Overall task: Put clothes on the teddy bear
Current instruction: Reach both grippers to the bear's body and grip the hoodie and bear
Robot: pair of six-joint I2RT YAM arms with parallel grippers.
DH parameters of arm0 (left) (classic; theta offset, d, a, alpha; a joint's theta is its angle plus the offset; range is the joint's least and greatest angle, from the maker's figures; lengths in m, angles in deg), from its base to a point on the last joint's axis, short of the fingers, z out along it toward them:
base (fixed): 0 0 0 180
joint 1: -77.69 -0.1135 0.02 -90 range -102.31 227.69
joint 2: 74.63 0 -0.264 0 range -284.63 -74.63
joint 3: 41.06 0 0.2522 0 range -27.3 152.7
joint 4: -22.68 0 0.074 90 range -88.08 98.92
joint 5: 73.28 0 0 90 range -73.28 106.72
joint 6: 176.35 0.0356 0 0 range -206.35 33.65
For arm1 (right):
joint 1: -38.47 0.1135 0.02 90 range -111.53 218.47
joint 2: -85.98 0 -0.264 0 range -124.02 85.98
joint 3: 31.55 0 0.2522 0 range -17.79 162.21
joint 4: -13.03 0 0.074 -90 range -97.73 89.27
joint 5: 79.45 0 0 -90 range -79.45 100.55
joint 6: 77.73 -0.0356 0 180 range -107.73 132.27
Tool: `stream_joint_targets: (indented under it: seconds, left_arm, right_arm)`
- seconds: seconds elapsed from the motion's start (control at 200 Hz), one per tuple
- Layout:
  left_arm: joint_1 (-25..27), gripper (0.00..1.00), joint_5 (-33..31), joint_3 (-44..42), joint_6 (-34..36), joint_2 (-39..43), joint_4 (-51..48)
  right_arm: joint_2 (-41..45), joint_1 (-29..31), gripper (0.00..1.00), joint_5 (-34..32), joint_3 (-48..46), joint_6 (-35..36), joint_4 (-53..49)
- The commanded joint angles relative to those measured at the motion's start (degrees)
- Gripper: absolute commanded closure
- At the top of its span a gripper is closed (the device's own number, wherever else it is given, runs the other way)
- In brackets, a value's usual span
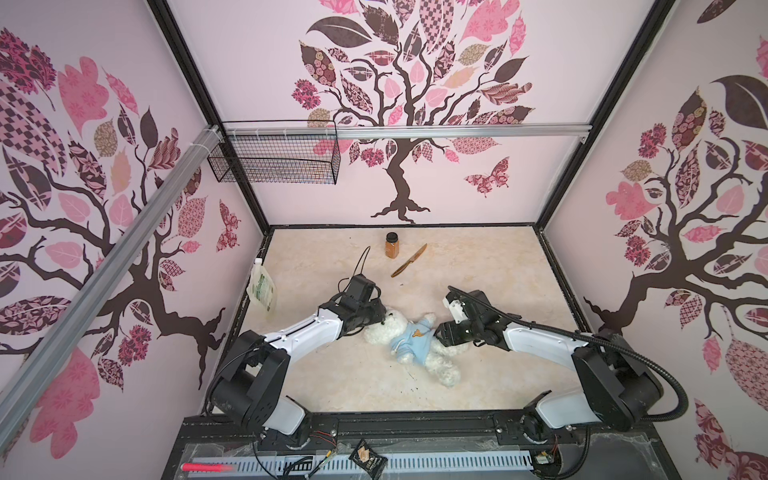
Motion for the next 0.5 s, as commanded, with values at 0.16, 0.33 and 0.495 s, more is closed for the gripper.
stream_joint_targets:
  seconds: [0.16, 0.33, 0.495]
  left_arm:
    - [0.08, 0.33, -16.65, 6.29, 8.22, 5.45, -2.79]
    - [5.77, 0.3, -10.62, -0.3, 6.75, 16.61, -2.58]
    - [11.05, 0.35, -2.02, -1.97, 2.68, 16.85, -5.46]
  right_arm:
    - [15.05, 4.65, 0.31, -4.57, -2.56, -0.95, -1.55]
    - [22.76, 12.43, 0.32, -13.75, -4.18, 7.0, 1.17]
    - [22.92, 19.15, 0.34, -17.68, -5.53, 11.65, 5.92]
